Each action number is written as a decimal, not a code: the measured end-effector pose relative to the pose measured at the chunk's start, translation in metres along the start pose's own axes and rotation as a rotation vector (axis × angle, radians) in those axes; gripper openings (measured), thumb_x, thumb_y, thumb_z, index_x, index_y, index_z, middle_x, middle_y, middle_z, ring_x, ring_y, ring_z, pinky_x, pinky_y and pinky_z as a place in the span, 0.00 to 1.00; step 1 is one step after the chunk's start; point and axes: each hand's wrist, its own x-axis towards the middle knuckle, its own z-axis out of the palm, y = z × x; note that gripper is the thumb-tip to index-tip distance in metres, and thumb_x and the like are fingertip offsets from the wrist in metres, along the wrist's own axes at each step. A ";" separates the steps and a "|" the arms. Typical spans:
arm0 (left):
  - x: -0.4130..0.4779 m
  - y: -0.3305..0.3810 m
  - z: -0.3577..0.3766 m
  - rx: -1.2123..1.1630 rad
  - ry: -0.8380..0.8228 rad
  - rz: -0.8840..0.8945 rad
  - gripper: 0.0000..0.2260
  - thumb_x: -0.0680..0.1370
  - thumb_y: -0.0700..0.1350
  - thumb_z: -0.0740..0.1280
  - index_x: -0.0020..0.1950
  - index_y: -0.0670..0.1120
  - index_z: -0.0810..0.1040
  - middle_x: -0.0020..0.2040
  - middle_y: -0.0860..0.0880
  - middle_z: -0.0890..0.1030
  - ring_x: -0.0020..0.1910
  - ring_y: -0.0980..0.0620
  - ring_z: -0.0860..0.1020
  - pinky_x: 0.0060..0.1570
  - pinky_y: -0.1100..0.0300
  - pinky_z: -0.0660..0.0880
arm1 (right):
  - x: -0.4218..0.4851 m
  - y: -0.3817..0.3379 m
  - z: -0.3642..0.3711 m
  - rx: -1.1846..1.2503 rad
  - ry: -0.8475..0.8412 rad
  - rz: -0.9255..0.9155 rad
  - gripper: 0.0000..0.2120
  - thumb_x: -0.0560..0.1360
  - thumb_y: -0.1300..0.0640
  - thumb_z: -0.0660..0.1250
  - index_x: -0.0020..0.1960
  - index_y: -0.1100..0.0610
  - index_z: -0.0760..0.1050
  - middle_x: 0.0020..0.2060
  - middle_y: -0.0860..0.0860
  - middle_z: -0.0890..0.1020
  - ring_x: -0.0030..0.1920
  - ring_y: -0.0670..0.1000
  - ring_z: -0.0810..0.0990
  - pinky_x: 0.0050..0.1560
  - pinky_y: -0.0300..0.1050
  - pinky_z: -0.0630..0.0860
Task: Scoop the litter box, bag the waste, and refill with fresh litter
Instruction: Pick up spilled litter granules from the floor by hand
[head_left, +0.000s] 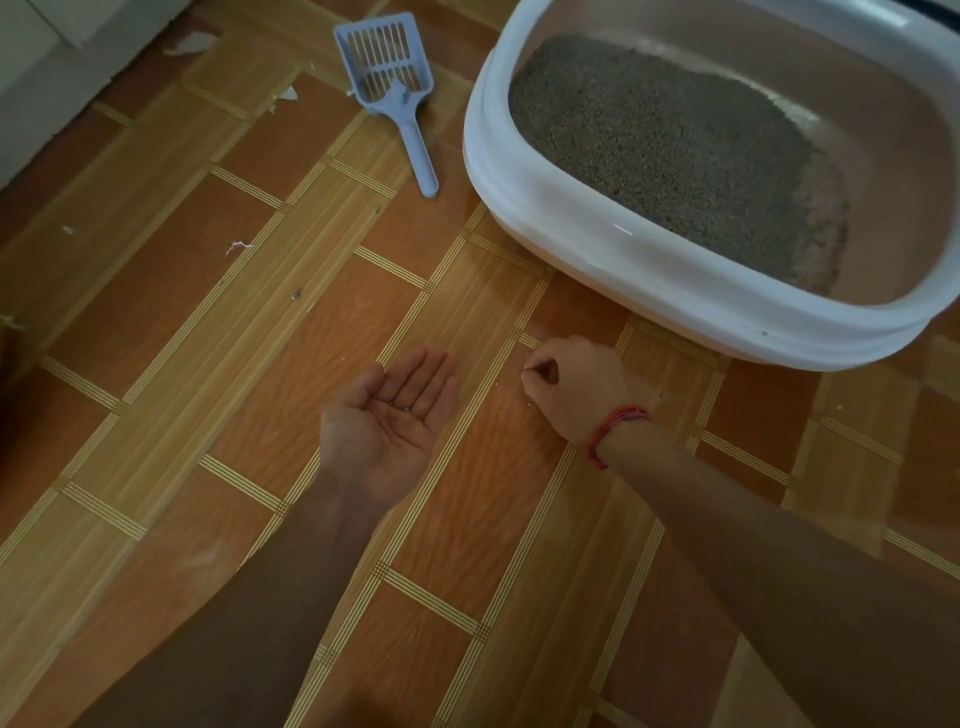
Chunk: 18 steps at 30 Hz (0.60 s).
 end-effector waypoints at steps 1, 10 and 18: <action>0.000 0.000 0.000 0.000 -0.002 -0.001 0.23 0.83 0.45 0.55 0.46 0.32 0.85 0.55 0.36 0.83 0.55 0.39 0.83 0.56 0.44 0.79 | 0.001 -0.002 -0.001 -0.005 -0.011 -0.004 0.06 0.76 0.55 0.64 0.44 0.49 0.80 0.42 0.45 0.78 0.43 0.46 0.77 0.42 0.41 0.76; -0.004 -0.006 0.000 0.029 -0.035 -0.020 0.20 0.82 0.45 0.55 0.51 0.33 0.82 0.54 0.37 0.84 0.55 0.41 0.83 0.54 0.48 0.81 | -0.033 -0.054 -0.007 0.140 -0.041 -0.099 0.09 0.80 0.49 0.56 0.47 0.49 0.73 0.42 0.46 0.78 0.42 0.47 0.77 0.43 0.47 0.76; -0.012 -0.014 0.004 0.159 -0.174 -0.167 0.23 0.82 0.50 0.50 0.51 0.40 0.83 0.51 0.43 0.84 0.50 0.47 0.83 0.55 0.53 0.78 | -0.059 -0.089 0.002 0.146 -0.043 -0.260 0.09 0.79 0.48 0.59 0.53 0.51 0.74 0.51 0.49 0.76 0.48 0.52 0.79 0.51 0.52 0.77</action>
